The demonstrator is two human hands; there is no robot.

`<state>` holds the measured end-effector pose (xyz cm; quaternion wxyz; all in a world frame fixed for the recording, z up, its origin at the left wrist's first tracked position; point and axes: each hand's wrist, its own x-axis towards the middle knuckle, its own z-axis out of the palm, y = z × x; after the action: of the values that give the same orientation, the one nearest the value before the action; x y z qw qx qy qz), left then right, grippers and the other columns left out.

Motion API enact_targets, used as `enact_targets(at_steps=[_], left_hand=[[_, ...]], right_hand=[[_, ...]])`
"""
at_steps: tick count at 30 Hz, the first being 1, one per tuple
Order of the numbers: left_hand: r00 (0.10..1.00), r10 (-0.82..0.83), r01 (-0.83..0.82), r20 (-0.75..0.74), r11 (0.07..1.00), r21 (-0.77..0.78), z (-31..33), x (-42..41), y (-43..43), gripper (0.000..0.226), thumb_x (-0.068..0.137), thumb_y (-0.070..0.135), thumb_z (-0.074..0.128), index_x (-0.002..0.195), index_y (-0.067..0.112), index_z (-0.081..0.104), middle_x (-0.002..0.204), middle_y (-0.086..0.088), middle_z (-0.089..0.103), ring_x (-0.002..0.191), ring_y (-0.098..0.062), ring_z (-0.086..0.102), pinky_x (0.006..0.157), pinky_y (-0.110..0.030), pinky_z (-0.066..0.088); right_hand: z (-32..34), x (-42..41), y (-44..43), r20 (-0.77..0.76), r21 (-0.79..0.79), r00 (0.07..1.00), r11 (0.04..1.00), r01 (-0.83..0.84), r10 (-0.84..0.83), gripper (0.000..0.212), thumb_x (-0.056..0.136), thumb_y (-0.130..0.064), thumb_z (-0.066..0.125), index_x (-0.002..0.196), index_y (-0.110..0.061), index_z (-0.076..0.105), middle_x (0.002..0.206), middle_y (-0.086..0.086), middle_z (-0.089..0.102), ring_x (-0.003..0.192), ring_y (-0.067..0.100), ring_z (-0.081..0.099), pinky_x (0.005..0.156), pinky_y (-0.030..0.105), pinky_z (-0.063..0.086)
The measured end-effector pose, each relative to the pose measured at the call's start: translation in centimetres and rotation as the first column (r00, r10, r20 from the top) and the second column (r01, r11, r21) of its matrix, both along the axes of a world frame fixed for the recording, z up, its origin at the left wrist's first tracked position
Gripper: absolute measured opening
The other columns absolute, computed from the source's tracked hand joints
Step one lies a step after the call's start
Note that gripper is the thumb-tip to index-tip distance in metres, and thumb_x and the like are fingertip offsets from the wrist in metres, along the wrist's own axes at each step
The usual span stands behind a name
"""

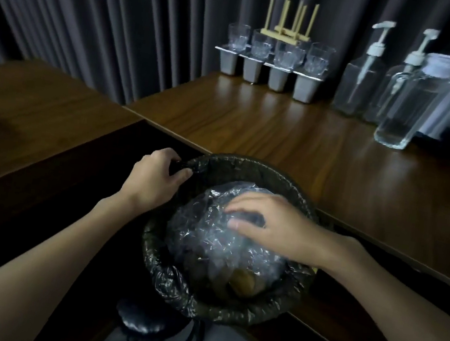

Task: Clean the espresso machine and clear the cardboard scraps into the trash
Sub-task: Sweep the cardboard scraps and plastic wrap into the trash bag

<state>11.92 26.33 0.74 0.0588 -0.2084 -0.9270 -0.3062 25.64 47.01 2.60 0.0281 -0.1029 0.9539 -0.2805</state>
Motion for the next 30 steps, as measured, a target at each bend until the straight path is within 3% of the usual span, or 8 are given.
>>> enact_targets(at_steps=[2,4,7,11,16,23,26,30], left_hand=[[0.998,0.064,-0.064,0.008,0.998,-0.011,-0.7,0.0,-2.1,0.03,0.093,0.035,0.065,0.11,0.011,0.063,0.091,0.0,0.062,0.093,-0.029,0.063,0.072,-0.031,0.039],[0.993,0.114,-0.114,0.035,0.993,-0.018,-1.7,0.0,-4.1,0.031,0.093,0.037,0.065,0.11,0.011,0.063,0.094,-0.002,0.064,0.092,-0.029,0.063,0.071,-0.031,0.04],[0.982,0.167,-0.166,0.082,0.986,-0.029,-3.7,-0.1,-6.4,0.031,0.093,0.038,0.064,0.11,0.012,0.062,0.095,-0.003,0.066,0.084,-0.023,0.06,0.069,-0.03,0.039],[0.967,0.21,-0.211,0.144,0.977,-0.011,-6.9,-0.3,-8.6,0.034,0.094,0.038,0.063,0.115,0.011,0.06,0.097,-0.004,0.067,0.081,-0.021,0.059,0.071,-0.031,0.04],[0.943,0.218,-0.24,0.252,0.969,0.059,-11.5,-0.3,-11.2,0.029,0.092,0.036,0.067,0.107,0.012,0.059,0.083,0.004,0.061,0.081,-0.023,0.063,0.068,-0.029,0.041],[0.801,0.122,-0.283,0.586,0.94,0.192,-16.7,-0.3,-14.5,0.073,0.082,0.046,0.074,0.141,0.017,0.041,0.118,0.008,0.053,0.104,-0.007,0.054,0.087,-0.02,0.042],[0.771,0.094,-0.322,0.63,0.91,0.259,-18.2,-0.5,-15.0,0.069,0.081,0.035,0.079,0.138,0.019,0.043,0.122,0.007,0.052,0.092,0.001,0.058,0.079,-0.02,0.048],[0.734,0.121,-0.401,0.668,0.871,0.284,-20.4,-1.0,-15.1,0.042,0.085,0.009,0.075,0.122,0.012,0.056,0.109,-0.007,0.064,0.092,-0.025,0.069,0.079,-0.042,0.06]], right_hand=[[-0.8,-0.4,0.4,-0.255,0.024,0.957,0.989,0.146,-0.135,0.036,0.093,-0.034,0.061,0.128,-0.026,0.059,0.126,-0.013,0.056,0.121,0.005,0.044,0.104,0.034,0.034],[-2.3,-0.7,0.6,-0.336,-0.003,0.897,0.952,0.305,-0.288,0.044,0.091,-0.028,0.062,0.134,-0.024,0.052,0.126,-0.01,0.052,0.121,0.011,0.041,0.104,0.039,0.035],[-4.7,-1.1,-0.2,-0.077,-0.155,0.898,0.895,0.419,-0.434,0.058,0.093,-0.027,0.06,0.145,-0.02,0.036,0.141,-0.001,0.042,0.131,0.017,0.038,0.104,0.032,0.036],[-7.8,-2.5,-2.0,0.229,-0.271,0.85,0.808,0.523,-0.474,0.051,0.098,-0.023,0.053,0.146,-0.023,0.034,0.146,0.003,0.041,0.129,0.018,0.043,0.094,0.026,0.039],[-12.3,-4.0,-4.1,0.277,-0.267,0.815,0.773,0.575,-0.51,0.041,0.098,-0.007,0.049,0.136,-0.021,0.045,0.111,-0.003,0.052,0.093,0.004,0.048,0.061,0.009,0.037],[-17.3,-6.0,-5.4,0.33,-0.238,0.71,0.674,0.7,-0.622,0.039,0.095,-0.003,0.05,0.131,-0.018,0.049,0.11,0.0,0.061,0.103,0.016,0.06,0.084,0.027,0.05],[-18.8,-7.3,-5.4,0.342,-0.215,0.67,0.64,0.738,-0.658,0.04,0.095,-0.003,0.051,0.133,-0.016,0.047,0.118,0.005,0.062,0.105,0.018,0.059,0.087,0.032,0.051],[-20.8,-8.9,-6.4,0.345,-0.227,0.661,0.624,0.747,-0.666,0.039,0.095,0.0,0.05,0.132,-0.012,0.048,0.104,0.0,0.058,0.099,0.015,0.054,0.083,0.03,0.048]])
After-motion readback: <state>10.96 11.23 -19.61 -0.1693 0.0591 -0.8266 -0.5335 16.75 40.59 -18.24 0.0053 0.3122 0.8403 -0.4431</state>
